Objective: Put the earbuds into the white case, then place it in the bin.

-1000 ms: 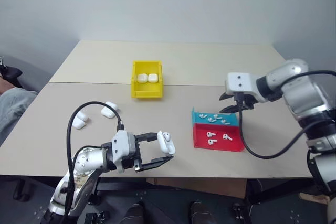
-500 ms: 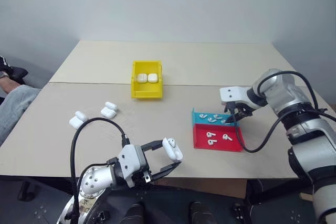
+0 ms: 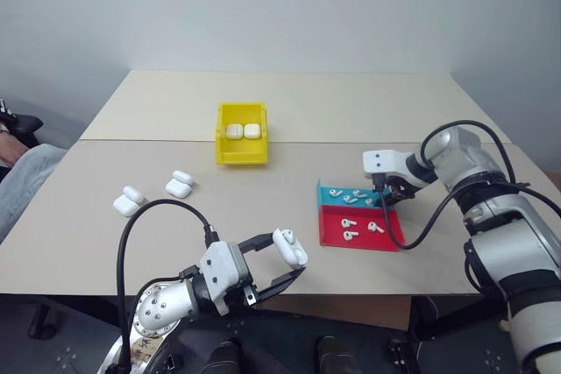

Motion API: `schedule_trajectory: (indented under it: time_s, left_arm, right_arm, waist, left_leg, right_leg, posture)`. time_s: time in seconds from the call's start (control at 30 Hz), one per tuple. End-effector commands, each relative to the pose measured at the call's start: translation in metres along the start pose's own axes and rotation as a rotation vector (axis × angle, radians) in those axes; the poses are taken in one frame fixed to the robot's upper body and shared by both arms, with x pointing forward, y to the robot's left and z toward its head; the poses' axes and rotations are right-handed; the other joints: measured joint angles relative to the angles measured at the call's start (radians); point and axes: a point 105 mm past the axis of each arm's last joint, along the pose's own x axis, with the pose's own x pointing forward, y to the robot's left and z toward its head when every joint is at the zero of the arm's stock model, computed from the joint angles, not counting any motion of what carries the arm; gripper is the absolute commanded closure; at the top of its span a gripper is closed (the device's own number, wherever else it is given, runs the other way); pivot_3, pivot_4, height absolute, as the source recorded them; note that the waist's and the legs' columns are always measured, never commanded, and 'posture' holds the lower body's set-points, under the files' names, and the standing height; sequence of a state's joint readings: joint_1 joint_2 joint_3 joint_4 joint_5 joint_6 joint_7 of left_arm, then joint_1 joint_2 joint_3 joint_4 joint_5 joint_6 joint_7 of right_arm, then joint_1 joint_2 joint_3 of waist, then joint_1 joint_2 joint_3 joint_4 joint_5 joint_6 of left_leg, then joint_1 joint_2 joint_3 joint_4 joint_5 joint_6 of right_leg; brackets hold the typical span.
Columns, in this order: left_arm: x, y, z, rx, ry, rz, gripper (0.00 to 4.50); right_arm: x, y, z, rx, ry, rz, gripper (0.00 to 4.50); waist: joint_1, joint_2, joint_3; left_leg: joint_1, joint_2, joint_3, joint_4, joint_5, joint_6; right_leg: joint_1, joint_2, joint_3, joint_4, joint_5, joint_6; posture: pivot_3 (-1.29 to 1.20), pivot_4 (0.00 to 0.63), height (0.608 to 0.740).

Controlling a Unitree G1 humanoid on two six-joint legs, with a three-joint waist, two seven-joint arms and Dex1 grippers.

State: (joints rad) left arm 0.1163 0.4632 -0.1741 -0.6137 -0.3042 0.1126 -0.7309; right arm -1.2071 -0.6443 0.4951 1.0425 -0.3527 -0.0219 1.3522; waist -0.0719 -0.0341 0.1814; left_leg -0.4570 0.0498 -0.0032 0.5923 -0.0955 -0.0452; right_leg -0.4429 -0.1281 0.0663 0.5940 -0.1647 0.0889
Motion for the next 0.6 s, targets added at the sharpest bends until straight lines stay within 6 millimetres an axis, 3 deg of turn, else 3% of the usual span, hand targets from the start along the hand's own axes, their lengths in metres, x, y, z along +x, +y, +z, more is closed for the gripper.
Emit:
schedule_trajectory:
  time_s: [0.03,0.4,0.5,0.57,0.6]
  left_arm:
    - [0.0028,-0.0023,0.0119,0.019,-0.039,-0.005,1.78]
    - [0.0016,-0.0034,0.0097,0.011,-0.027,0.001,1.78]
    - [0.0014,-0.0026,0.0093,0.014,-0.024,-0.004,1.78]
    - [0.0013,-0.0020,0.0093,0.017,-0.023,-0.005,1.78]
    - [0.0012,-0.0017,0.0095,0.021,-0.023,-0.005,1.78]
  right_arm:
    - [-0.0095,-0.0114,0.0085,-0.001,-0.027,-0.056,1.90]
    - [-0.0054,-0.0094,0.0083,0.014,-0.034,-0.034,1.90]
    - [-0.0042,-0.0094,0.0086,0.009,-0.031,-0.035,2.49]
    - [-0.0040,-0.0089,0.0094,0.005,-0.034,-0.030,3.14]
    - [-0.0039,-0.0090,0.0096,0.004,-0.033,-0.030,3.14]
  waist:
    - [0.000,0.000,0.000]
    - [0.000,0.000,0.000]
    - [-0.001,0.000,0.000]
    - [0.000,0.000,0.000]
    - [0.000,0.000,0.000]
  left_leg:
    - [0.000,0.000,0.000,0.000,0.000,0.000]
    - [0.000,0.000,0.000,0.000,0.000,0.000]
    - [0.000,0.000,0.000,0.000,0.000,0.000]
    - [0.000,0.000,0.000,0.000,0.000,0.000]
    - [0.000,0.000,0.000,0.000,0.000,0.000]
  right_leg:
    - [0.000,0.000,0.000,0.000,0.000,0.000]
    - [0.000,0.000,0.000,0.000,0.000,0.000]
    - [0.000,0.000,0.000,0.000,0.000,0.000]
    - [0.000,0.000,0.000,0.000,0.000,0.000]
    - [0.000,0.000,0.000,0.000,0.000,0.000]
  posture:
    - [0.00,0.150,0.740]
    - [0.00,0.150,0.740]
    - [0.00,0.150,0.740]
    - [0.00,0.150,0.740]
    - [0.00,0.150,0.740]
